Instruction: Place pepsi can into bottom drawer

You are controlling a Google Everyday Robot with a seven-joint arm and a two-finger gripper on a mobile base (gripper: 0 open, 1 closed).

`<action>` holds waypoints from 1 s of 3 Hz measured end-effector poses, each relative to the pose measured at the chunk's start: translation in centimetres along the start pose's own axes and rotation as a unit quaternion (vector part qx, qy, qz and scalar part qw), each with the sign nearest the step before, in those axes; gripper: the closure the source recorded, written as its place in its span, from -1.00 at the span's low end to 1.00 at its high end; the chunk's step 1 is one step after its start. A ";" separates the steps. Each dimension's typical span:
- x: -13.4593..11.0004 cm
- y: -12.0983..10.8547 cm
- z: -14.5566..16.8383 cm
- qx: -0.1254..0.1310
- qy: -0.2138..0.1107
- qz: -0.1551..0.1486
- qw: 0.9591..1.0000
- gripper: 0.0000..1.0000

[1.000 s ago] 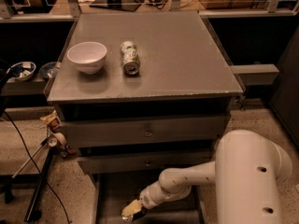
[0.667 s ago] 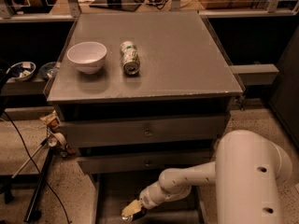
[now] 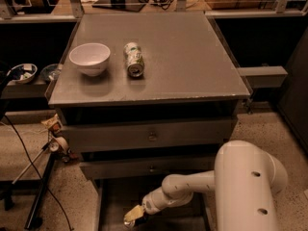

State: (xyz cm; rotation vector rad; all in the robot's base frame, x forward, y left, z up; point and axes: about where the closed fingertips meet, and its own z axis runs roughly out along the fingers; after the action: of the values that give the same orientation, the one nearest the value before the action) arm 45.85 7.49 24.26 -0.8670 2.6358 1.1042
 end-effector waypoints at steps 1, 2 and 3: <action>-0.4 0.1 -0.7 0.022 -0.012 0.007 1.000 1.00; -0.1 0.7 -0.8 0.055 -0.038 0.028 0.997 1.00; -0.3 0.3 -0.6 0.081 -0.057 0.047 0.994 1.00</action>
Offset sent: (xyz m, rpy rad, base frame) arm 0.0105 -0.0085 0.0146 -0.1061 -0.1573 -0.2922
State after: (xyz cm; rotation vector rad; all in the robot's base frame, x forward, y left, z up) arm 45.97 7.40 24.98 -0.6350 2.6495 0.9140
